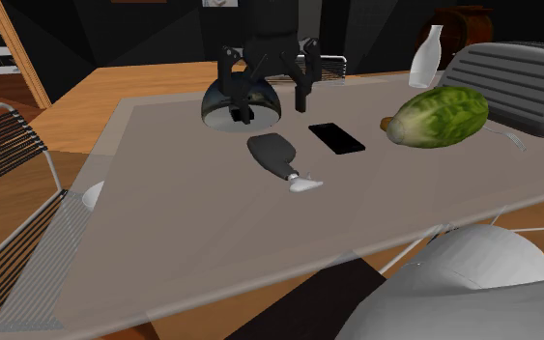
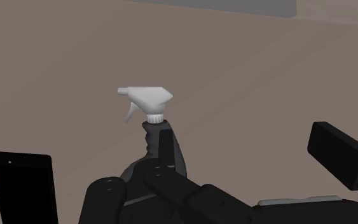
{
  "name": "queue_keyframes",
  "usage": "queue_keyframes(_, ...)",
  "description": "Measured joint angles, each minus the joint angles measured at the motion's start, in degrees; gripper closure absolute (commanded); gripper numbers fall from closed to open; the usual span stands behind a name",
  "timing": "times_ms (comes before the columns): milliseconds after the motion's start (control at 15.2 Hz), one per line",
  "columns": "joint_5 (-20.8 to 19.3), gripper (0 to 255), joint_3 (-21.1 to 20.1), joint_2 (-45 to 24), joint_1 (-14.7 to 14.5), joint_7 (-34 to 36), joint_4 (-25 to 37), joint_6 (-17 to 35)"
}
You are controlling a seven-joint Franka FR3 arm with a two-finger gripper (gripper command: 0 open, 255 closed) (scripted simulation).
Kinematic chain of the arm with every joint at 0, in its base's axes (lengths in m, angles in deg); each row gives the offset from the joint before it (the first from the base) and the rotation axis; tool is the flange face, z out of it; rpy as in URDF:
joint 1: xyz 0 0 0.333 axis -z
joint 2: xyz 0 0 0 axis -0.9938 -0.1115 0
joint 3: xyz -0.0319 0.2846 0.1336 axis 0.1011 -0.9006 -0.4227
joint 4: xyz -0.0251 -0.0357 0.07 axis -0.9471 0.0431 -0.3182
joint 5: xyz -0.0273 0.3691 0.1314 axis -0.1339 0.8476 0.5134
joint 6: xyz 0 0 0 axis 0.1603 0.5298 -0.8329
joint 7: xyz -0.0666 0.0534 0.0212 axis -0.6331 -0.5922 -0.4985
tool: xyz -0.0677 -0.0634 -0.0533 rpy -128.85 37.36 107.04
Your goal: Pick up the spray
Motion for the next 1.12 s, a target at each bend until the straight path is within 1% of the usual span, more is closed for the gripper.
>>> queue_keyframes(66,0.00,0,0.00,0.00,0.00,0.00,0.00,0.00)
queue_keyframes(264,-0.07,0,0.93,-1.18,0.98,0.83,-2.16,4.24)
queue_keyframes(660,0.01,0,3.55,-6.46,3.58,3.11,-7.99,18.05)
queue_keyframes(924,0.44,0,5.51,-11.90,5.11,4.28,-9.83,27.23)
queue_keyframes(1122,0.63,0,6.19,-14.01,5.54,4.49,-11.23,31.37)
